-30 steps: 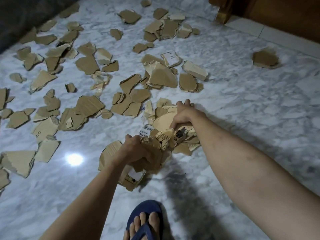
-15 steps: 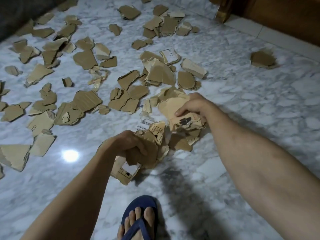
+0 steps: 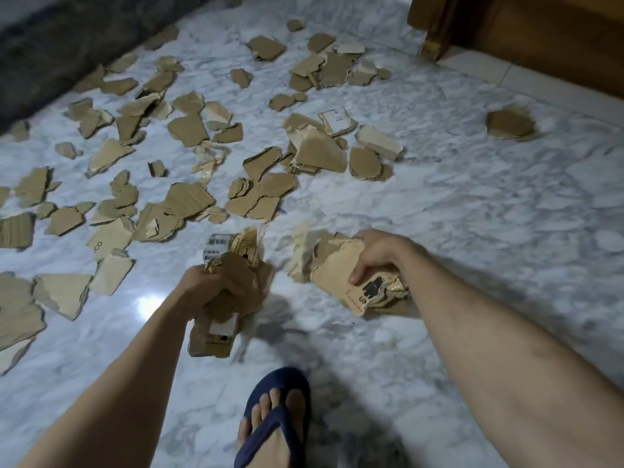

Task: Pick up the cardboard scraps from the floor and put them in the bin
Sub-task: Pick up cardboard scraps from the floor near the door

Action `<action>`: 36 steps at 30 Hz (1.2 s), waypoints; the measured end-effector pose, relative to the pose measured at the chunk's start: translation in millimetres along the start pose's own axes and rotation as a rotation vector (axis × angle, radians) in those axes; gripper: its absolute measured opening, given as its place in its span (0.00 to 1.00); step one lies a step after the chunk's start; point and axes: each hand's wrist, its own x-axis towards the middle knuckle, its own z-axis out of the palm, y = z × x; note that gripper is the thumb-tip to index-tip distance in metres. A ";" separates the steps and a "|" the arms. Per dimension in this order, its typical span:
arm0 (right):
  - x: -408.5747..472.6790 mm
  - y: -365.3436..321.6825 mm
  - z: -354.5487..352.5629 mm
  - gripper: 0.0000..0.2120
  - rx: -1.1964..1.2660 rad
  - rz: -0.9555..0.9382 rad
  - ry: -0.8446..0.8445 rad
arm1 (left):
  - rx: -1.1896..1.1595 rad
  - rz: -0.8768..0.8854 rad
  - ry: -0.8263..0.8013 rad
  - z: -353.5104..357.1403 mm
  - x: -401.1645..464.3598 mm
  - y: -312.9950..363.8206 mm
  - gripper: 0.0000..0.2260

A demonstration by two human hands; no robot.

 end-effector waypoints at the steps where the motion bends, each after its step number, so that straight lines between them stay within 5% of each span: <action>1: 3.6 2.4 11.3 0.42 -0.051 -0.009 0.016 | 0.042 -0.007 0.039 2.1 1.5 -2.3 0.27; 5: 7.2 5.9 26.9 0.50 -0.284 -0.037 0.160 | 0.097 -0.014 0.061 7.2 17.2 -2.2 0.35; 9: 4.1 3.3 32.3 0.44 -0.227 -0.019 0.176 | 0.089 0.025 0.014 10.9 22.3 5.4 0.37; 13: 2.8 4.7 31.6 0.43 -0.152 0.004 0.184 | 0.086 0.089 -0.048 23.8 11.2 21.4 0.22; 16: -6.1 4.8 23.7 0.40 0.060 -0.034 0.153 | 0.090 0.165 -0.126 39.9 5.6 31.5 0.14; 21: -33.7 30.6 -33.8 0.24 0.598 0.015 0.233 | 0.017 0.273 -0.308 61.1 -3.2 53.8 0.17; 24: -47.3 66.9 -67.7 0.24 0.802 0.093 0.312 | -0.013 0.330 -0.366 67.2 -0.7 63.0 0.21; 28: -59.6 105.0 -69.9 0.29 0.648 0.133 0.338 | -0.019 0.346 -0.378 77.4 3.6 67.9 0.29; 31: -49.8 106.8 -45.7 0.47 0.470 0.097 0.219 | -0.008 0.322 -0.360 80.2 8.7 60.0 0.36; 36: -13.3 58.4 0.4 0.65 0.120 0.001 0.055 | 0.025 0.248 -0.349 67.8 20.2 32.0 0.22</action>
